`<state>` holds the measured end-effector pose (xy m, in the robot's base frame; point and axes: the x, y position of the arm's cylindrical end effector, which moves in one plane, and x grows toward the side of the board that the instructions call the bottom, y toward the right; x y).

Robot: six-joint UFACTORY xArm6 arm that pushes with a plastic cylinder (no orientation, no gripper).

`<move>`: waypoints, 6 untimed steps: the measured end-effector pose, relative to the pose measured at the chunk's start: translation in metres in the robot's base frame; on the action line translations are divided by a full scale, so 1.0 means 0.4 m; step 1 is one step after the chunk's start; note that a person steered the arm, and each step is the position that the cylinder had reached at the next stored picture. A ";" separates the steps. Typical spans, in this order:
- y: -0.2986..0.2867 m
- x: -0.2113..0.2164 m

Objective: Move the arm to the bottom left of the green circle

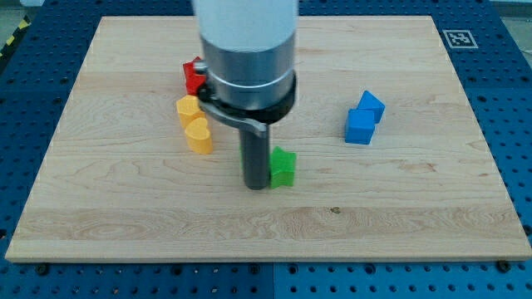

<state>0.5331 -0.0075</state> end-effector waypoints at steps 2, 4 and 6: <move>0.129 -0.006; 0.261 -0.009; 0.015 0.066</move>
